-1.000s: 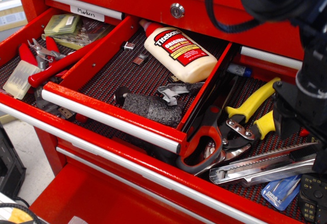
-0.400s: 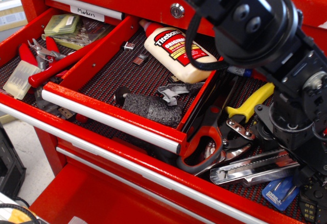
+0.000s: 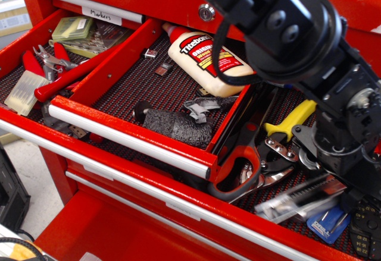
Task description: Pick up box cutter and put into drawer
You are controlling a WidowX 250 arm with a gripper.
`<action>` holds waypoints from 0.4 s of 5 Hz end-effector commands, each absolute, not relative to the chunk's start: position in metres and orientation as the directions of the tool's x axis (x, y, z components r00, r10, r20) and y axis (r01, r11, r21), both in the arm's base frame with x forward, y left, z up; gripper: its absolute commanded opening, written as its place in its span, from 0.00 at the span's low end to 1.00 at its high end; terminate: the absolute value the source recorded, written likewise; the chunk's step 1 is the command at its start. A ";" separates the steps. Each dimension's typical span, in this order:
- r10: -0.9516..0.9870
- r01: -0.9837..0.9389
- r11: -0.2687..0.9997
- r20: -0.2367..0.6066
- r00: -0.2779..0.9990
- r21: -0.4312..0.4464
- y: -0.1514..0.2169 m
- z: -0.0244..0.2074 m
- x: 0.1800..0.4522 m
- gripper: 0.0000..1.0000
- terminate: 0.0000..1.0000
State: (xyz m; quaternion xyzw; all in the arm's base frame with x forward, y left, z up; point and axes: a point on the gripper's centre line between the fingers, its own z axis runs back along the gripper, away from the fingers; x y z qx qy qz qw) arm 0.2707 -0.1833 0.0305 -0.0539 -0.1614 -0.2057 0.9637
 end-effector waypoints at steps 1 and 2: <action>-0.422 0.427 0.904 0.247 0.873 0.035 -0.203 0.063 0.257 0.00 0.00; -0.531 0.488 0.834 0.136 0.836 0.256 -0.202 0.084 0.263 0.00 0.00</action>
